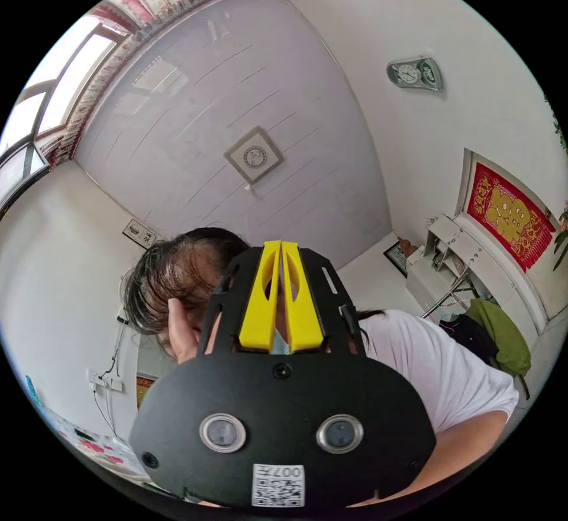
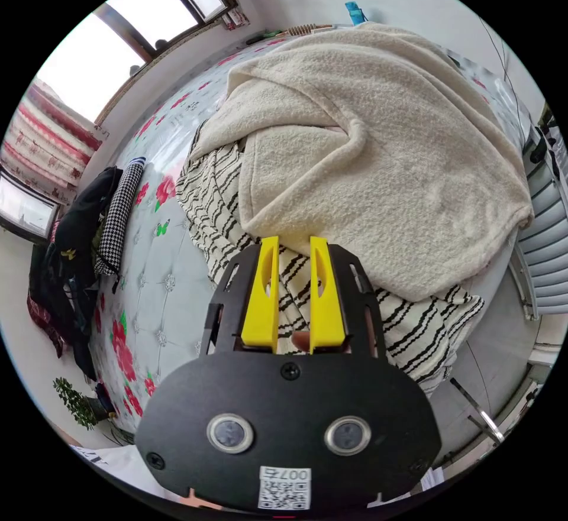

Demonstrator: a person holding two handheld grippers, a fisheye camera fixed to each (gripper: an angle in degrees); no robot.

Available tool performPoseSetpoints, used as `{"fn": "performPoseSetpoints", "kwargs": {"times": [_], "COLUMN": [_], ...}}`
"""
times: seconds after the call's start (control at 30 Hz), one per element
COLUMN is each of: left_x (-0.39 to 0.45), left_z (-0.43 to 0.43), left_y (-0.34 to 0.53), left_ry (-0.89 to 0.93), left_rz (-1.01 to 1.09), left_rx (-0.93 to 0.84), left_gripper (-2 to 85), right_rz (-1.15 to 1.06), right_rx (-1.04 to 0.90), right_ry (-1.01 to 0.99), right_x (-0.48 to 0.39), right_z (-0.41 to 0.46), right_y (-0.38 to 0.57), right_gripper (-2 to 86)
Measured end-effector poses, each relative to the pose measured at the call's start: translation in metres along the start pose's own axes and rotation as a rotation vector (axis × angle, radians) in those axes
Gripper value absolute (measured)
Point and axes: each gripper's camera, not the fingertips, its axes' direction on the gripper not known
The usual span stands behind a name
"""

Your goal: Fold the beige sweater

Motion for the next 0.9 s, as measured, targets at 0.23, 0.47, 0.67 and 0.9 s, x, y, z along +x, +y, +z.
{"fn": "performPoseSetpoints", "kwargs": {"times": [0.23,0.47,0.67,0.9], "left_x": [0.028,0.026,0.01,-0.021], "left_z": [-0.02,-0.051,-0.064,-0.092], "left_y": [-0.015,-0.028,-0.035,-0.034], "left_ry": [-0.068,-0.138,-0.132,-0.154], "left_rz": [-0.004,-0.029,-0.055,-0.063], "left_rx": [0.046,0.08,0.053,0.124], "left_gripper": [-1.0,-1.0,-1.0,-1.0], "right_rz": [-0.009,-0.008,-0.014,-0.016], "right_rx": [-0.005,0.089,0.083,0.166], "right_ry": [-0.015,-0.009,0.019,0.037], "right_x": [-0.014,-0.026,-0.037,-0.049], "right_z": [0.0,-0.02,-0.011,-0.028], "right_y": [-0.017,-0.027,-0.042,-0.053], "right_gripper": [7.2,8.5,8.9,8.6]}}
